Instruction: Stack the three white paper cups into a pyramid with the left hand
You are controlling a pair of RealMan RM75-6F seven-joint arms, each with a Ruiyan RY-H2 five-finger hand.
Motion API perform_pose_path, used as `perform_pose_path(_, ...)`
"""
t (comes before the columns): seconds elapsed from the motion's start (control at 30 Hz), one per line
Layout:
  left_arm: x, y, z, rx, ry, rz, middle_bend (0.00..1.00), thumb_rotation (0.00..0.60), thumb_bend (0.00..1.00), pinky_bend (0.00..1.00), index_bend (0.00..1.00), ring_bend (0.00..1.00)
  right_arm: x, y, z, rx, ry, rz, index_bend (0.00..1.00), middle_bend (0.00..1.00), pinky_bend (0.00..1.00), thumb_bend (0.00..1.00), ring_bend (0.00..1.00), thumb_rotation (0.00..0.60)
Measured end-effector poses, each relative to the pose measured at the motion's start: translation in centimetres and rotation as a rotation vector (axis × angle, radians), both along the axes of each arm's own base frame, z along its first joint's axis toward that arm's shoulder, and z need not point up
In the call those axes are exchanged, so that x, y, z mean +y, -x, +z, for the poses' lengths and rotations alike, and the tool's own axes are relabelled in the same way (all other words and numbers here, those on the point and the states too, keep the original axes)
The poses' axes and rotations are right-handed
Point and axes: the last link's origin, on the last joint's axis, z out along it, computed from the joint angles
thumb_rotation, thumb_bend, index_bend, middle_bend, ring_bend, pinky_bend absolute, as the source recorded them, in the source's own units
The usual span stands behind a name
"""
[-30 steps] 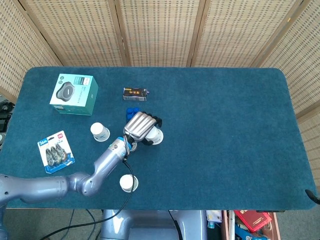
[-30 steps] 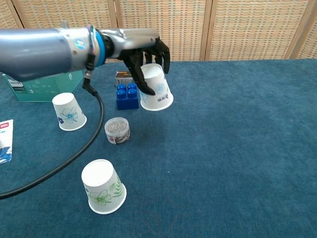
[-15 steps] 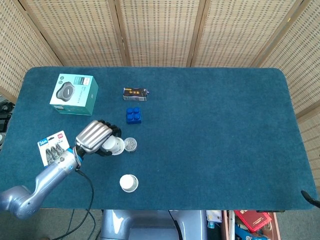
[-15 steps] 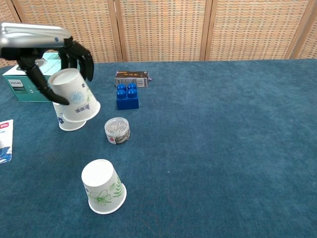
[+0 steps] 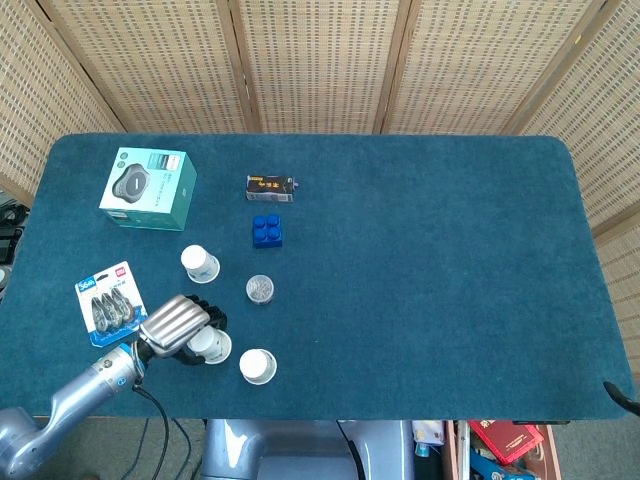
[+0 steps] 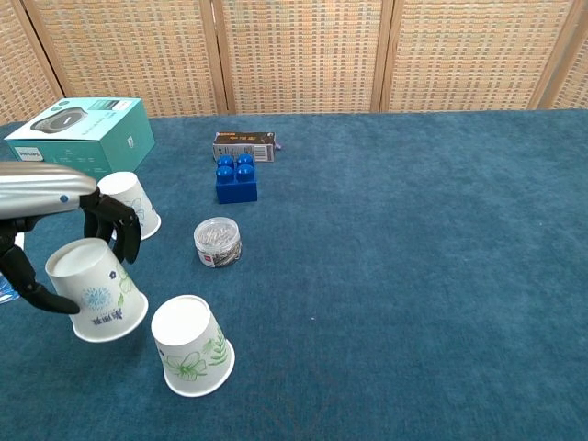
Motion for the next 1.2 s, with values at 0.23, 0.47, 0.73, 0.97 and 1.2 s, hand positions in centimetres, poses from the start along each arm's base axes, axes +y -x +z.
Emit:
perform_pose_path(0.23,-1.1,0.7,-1.7,-0.002,0.026,-0.028,0.45,0.600,0.19,0.38,0.41,0.42,0.0,0.0,0.0,-0.007,-0.005,0.004,0.00,0.00,0.00,0.00,0.00,0.600)
perform_pose_path(0.47,-1.6,0.8,-2.5,0.017,0.031,-0.060,0.45,0.600,0.19,0.38,0.41,0.42,0.1,0.0,0.1,-0.006,-0.008,0.011,0.00,0.00,0.00,0.00,0.00,0.600)
perform_pose_path(0.73,-1.9,0.7,-3.2,0.041,0.026,-0.095,0.45,0.600,0.19,0.38,0.41,0.42,0.1,-0.1,0.1,-0.006,-0.010,0.013,0.00,0.00,0.00,0.00,0.00,0.600)
perform_pose_path(0.97,-2.2,0.7,-3.8,0.046,0.049,-0.097,0.29,0.600,0.19,0.34,0.30,0.27,0.1,-0.1,0.1,-0.010,-0.009,0.014,0.00,0.00,0.00,0.00,0.00,0.600)
perform_pose_path(1.2,-2.4,0.8,-3.4,0.069,0.093,-0.078,0.01,0.600,0.19,0.18,0.03,0.04,0.1,-0.1,0.2,-0.011,-0.009,0.015,0.00,0.00,0.00,0.00,0.00,0.600)
